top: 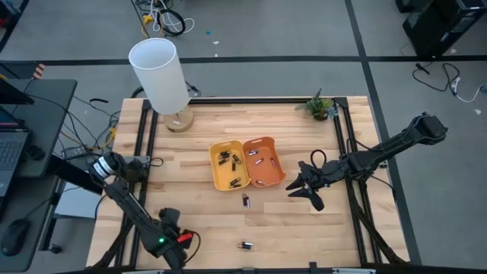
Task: Sort batteries
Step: Put the bottom left silver battery into the orange bin
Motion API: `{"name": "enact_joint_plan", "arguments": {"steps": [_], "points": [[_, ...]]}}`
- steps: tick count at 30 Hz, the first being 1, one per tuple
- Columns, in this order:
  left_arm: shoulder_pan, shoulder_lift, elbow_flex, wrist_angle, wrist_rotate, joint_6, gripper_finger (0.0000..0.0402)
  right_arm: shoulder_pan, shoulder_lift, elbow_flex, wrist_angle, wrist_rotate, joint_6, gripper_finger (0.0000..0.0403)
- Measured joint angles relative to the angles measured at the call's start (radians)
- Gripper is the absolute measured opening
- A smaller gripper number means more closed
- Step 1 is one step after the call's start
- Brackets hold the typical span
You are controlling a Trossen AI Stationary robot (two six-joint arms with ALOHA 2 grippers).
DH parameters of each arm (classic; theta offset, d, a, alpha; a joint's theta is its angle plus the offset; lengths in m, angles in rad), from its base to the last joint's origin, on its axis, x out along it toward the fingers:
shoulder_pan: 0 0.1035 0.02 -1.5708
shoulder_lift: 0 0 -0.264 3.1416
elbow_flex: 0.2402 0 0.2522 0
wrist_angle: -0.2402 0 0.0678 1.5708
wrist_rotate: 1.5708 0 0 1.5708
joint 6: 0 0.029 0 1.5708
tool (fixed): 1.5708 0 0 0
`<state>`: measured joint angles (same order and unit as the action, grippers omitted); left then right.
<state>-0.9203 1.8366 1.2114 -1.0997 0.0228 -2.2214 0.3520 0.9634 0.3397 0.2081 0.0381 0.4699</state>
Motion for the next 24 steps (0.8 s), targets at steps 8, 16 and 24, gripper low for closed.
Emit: {"name": "enact_joint_plan", "arguments": {"steps": [8, 16, 24], "points": [[0.035, 0.005, -0.029, -0.086, 0.092, -0.071, 0.0144, 0.002, 0.0, 0.0, 0.0, 0.022, 0.01, 0.0117], [0.037, 0.005, -0.03, -0.127, 0.131, -0.114, 0.0245, 0.002, 0.0, 0.0, -0.003, 0.022, 0.008, 0.0117], [0.064, -0.004, -0.144, 0.067, 0.072, -0.09, 0.0263, 0.002, 0.0, 0.0, -0.008, 0.022, 0.001, 0.0117]]}}
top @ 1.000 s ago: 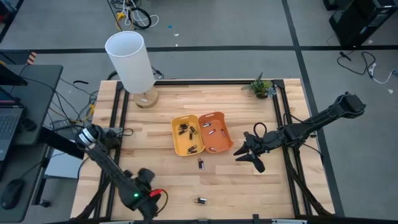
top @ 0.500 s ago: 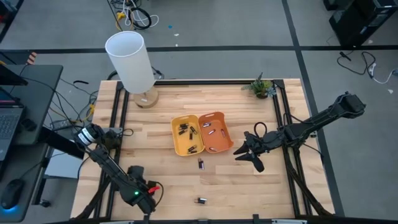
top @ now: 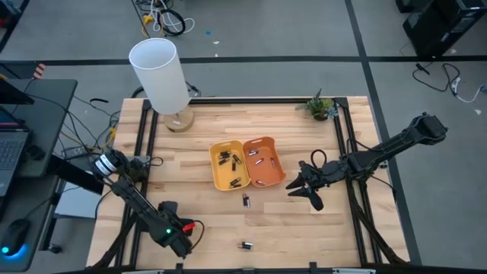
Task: Sort batteries
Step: Put the bottom left silver battery into the orange bin
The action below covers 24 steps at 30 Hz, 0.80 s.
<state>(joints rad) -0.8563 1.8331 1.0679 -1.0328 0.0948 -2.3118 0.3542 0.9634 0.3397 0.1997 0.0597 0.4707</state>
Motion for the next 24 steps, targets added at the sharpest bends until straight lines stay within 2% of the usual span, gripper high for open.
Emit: {"name": "enact_joint_plan", "arguments": {"steps": [4, 13, 16, 24], "points": [[0.024, -0.014, -0.073, 0.089, -0.004, 0.009, 0.0248, 0.0, 0.0, 0.0, -0.001, 0.0, 0.0, 0.0117], [0.087, -0.056, -0.064, 0.053, -0.025, 0.063, 0.0184, 0.0, 0.0, 0.0, -0.001, 0.0, 0.006, 0.0117], [0.092, -0.1, -0.073, 0.047, -0.106, 0.062, 0.0179, 0.0, 0.0, 0.0, -0.002, 0.0, 0.009, 0.0117], [0.115, -0.16, -0.09, 0.024, -0.111, 0.079, 0.0179, 0.0, 0.0, 0.0, 0.0, 0.0, 0.006, 0.0117]]}}
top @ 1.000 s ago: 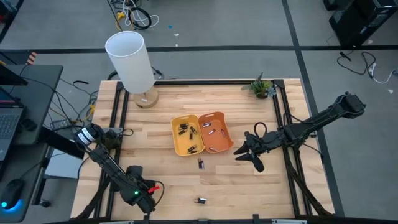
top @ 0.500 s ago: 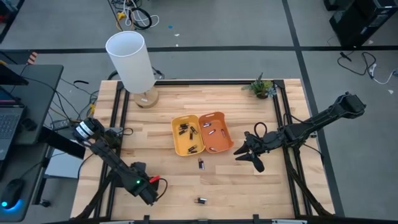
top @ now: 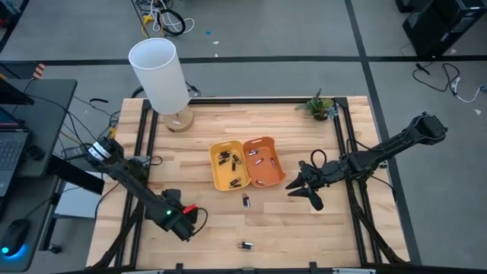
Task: Sort batteries
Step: Put the bottom left silver battery into the orange bin
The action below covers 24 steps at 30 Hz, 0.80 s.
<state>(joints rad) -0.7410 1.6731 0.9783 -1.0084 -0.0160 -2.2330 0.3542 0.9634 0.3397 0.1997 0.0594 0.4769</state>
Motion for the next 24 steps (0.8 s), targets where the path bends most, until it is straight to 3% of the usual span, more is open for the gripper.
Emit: {"name": "enact_joint_plan", "arguments": {"steps": [5, 7, 14, 21, 24], "points": [[0.043, -0.001, -0.005, -0.023, -0.001, 0.069, 0.0179, 0.0, 0.0, 0.0, 0.001, 0.0, -0.001, 0.0117], [0.075, -0.001, -0.005, -0.069, -0.064, 0.151, 0.0179, 0.0, 0.0, 0.0, 0.005, 0.0, -0.004, 0.0117], [0.244, -0.002, -0.004, -0.106, -0.286, 0.592, 0.0177, 0.0, 0.0, 0.0, 0.017, 0.0, -0.004, 0.0117], [0.485, 0.003, -0.003, -0.123, -0.278, 1.101, 0.0177, 0.0, 0.0, 0.0, 0.016, 0.0, -0.007, 0.0117], [0.576, 0.003, -0.003, -0.156, -0.223, 1.327, 0.0177, 0.0, 0.0, 0.0, 0.003, 0.0, -0.01, 0.0117]]}}
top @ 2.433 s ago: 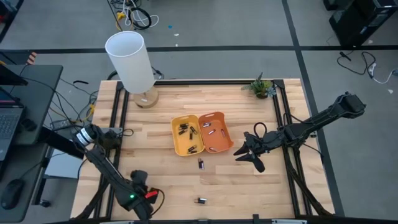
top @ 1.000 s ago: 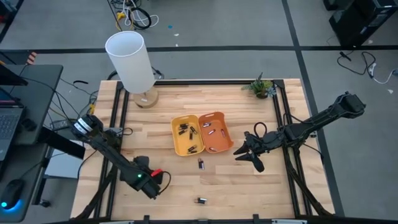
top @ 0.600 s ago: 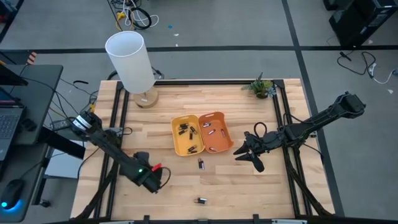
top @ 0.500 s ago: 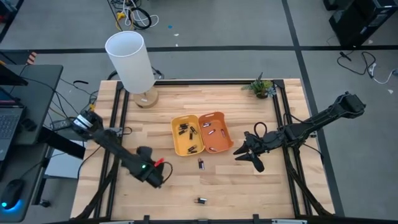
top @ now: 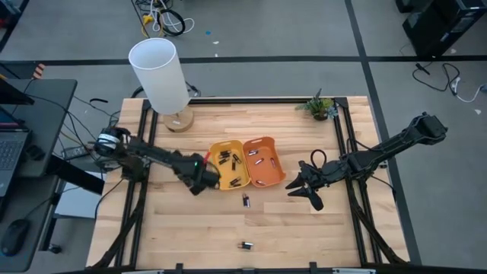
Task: Sort batteries
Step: Put the bottom left silver battery into the orange bin
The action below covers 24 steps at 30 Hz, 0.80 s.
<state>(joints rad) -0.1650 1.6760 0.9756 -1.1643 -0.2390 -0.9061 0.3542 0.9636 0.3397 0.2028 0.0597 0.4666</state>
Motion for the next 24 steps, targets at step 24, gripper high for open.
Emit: {"name": "enact_joint_plan", "arguments": {"steps": [24], "points": [[0.269, -0.017, -0.172, 0.29, 0.07, 0.944, 0.0159, -0.001, 0.0, 0.0, -0.054, 0.0, -0.025, 0.0117]]}}
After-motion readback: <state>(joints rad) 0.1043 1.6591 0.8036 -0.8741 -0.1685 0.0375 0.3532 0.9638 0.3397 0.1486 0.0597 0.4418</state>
